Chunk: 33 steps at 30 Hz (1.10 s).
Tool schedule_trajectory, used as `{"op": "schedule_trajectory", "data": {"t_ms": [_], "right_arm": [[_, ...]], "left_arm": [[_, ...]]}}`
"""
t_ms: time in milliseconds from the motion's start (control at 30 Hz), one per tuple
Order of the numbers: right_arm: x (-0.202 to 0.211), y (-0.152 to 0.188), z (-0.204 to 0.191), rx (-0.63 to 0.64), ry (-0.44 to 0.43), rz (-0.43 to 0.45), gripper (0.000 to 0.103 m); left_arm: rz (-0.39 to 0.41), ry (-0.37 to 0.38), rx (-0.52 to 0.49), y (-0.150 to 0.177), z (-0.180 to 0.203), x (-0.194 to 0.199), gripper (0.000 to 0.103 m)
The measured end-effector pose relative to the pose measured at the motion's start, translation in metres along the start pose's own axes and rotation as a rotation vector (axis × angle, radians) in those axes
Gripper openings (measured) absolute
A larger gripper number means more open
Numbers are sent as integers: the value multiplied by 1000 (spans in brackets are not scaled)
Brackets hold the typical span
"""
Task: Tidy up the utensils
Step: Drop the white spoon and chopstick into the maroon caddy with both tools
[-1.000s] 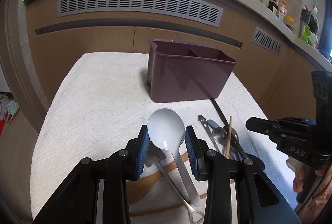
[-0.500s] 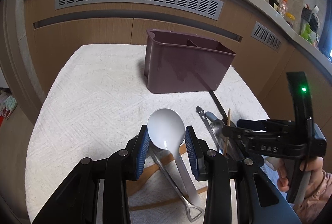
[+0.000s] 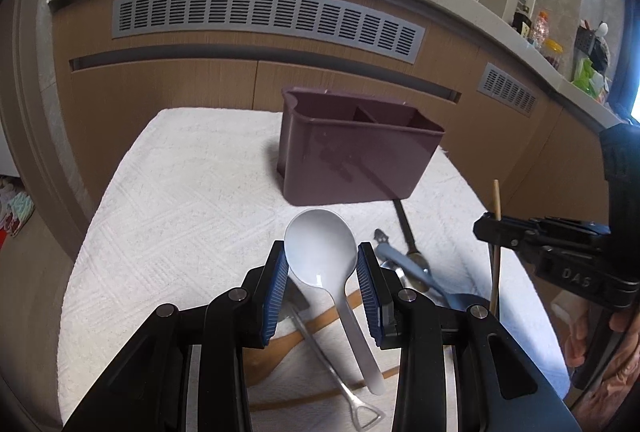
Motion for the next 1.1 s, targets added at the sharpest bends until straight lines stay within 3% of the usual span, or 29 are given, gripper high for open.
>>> {"op": "schedule_trajectory", "data": {"t_ms": [433,767,867,1000,1100], "right_arm": [[84,-44,-12,33,-22,196,3],[106,-75,-14,41,-59,234,3],[120,-101,-11,42,-62,275,3],[146,-150,-6,74,-21,379,3],[152,-189,1,86,10,442,3]], "left_arm": [[161,33,-130,-56,44,57,36],[201,47,-170,-85,57,66,36],[240,64,-186,-117,62,69,36],[374,13,-247,-181,72,77,36],[422,1,-249,-218,72,64,36]]}}
Point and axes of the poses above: each gripper's, at about its wrist camera, not at the fingertips, and x roughly against the way its jaws point, z to its right, y to its underside, the point moved 9 cm from there along -x, roughly the way its jaws point, and after that the axes turned 1 degree about y, right-handed, at the moved point
